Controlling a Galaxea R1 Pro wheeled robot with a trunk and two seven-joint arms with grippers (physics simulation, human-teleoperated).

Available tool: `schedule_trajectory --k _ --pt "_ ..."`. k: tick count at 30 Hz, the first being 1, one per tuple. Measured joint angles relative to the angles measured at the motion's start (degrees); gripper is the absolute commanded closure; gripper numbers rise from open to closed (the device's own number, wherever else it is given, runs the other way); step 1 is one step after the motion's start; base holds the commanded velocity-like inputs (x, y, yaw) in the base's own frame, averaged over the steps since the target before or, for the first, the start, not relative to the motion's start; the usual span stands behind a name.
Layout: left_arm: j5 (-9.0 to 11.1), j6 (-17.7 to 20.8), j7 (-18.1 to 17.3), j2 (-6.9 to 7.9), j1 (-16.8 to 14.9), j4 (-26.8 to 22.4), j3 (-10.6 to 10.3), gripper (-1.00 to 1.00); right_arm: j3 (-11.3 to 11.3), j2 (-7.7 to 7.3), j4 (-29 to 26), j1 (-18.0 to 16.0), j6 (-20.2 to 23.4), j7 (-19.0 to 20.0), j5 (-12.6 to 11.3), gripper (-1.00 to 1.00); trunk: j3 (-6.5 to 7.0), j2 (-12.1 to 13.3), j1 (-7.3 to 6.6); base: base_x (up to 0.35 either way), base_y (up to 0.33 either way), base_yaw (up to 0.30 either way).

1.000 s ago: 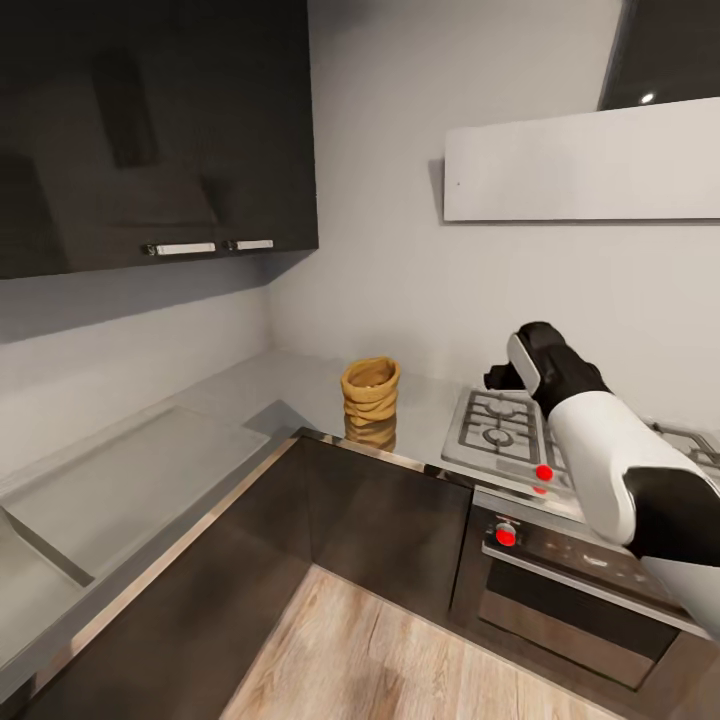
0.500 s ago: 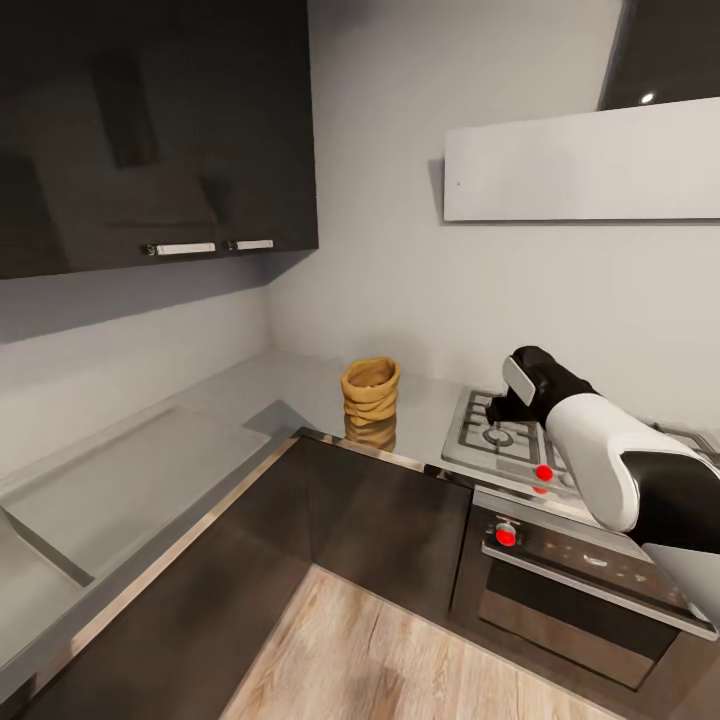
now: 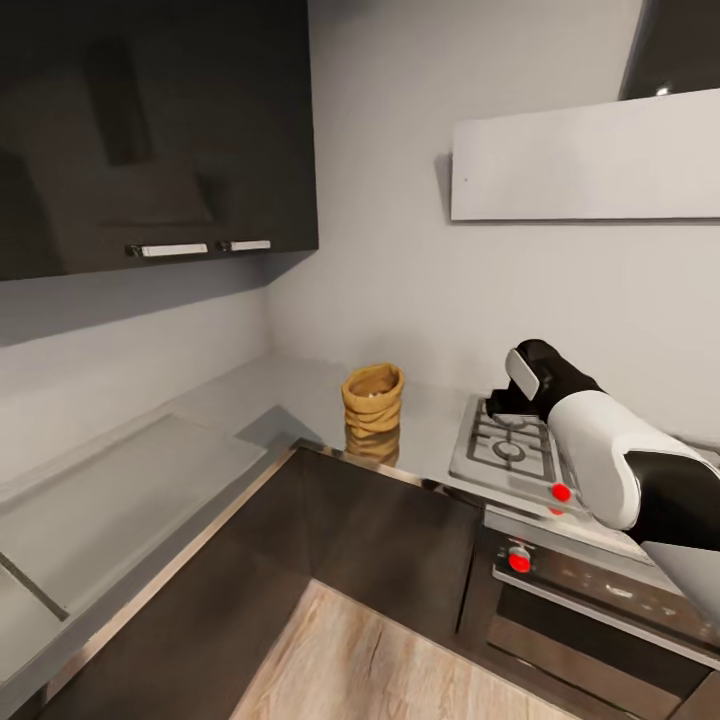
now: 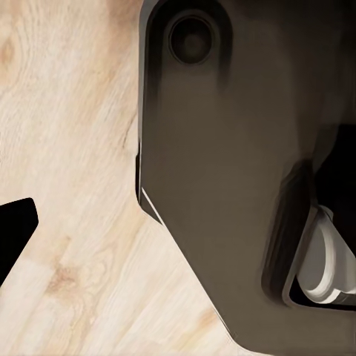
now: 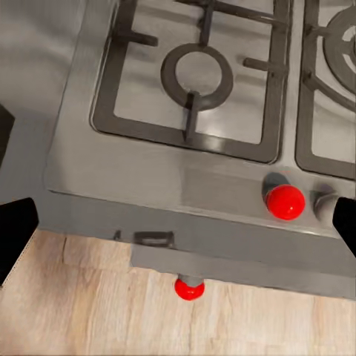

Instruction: In the kitchen, take the popcorn bag from the countertop, put it into the microwave, and heat it until the popcorn is cooked so the cooked popcorn ends up inside the bag.

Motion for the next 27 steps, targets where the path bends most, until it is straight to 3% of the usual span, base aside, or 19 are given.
schedule_trajectory --k 14,27 --pt "0.00 0.00 0.01 0.00 0.00 0.00 0.00 -1.00 -0.04 0.09 -0.01 -0.01 -0.04 0.00 0.00 -1.00 -0.68 0.00 0.01 0.309 0.000 0.230" --pt "0.00 0.00 0.01 0.00 -0.01 0.00 0.00 -1.00 0.06 0.14 -0.14 0.00 -0.11 -0.16 -0.01 -1.00 -1.03 0.01 0.03 0.019 0.000 0.057"
